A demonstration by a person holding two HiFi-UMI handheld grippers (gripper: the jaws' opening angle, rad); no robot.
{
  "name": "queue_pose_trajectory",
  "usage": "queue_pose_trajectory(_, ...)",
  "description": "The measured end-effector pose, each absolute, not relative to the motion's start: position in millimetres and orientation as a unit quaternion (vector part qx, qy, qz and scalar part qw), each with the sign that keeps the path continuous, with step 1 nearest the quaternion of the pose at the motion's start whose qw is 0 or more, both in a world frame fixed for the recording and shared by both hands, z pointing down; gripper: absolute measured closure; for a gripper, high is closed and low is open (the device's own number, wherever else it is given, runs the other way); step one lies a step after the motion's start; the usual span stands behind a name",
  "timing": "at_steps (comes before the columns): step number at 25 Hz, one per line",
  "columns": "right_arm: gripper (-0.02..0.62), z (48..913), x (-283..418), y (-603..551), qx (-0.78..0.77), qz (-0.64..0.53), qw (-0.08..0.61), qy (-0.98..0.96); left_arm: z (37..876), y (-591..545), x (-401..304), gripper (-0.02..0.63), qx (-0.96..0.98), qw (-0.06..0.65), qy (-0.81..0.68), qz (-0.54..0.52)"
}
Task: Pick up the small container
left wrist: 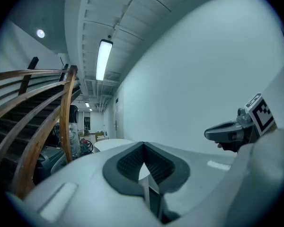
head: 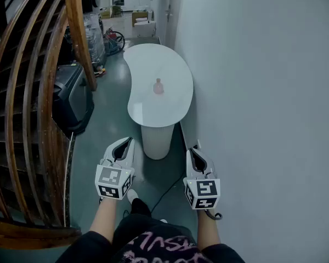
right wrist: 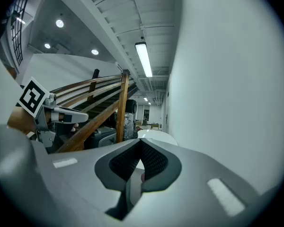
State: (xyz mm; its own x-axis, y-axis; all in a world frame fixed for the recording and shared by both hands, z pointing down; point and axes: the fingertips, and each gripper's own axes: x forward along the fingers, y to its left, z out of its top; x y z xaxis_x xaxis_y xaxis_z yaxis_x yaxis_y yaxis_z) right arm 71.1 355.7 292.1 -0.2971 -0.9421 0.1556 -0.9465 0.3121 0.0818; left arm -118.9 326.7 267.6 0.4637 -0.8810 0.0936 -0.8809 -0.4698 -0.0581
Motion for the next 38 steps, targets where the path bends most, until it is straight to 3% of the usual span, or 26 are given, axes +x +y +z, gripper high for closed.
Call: queue_pose_trajectory(38,0.586,296.9,63.5,340.7,0.586,0.020,0.076,-0.806,277.0,313.6,-123.9,0.606,-0.856,-0.003,0.513,-0.061)
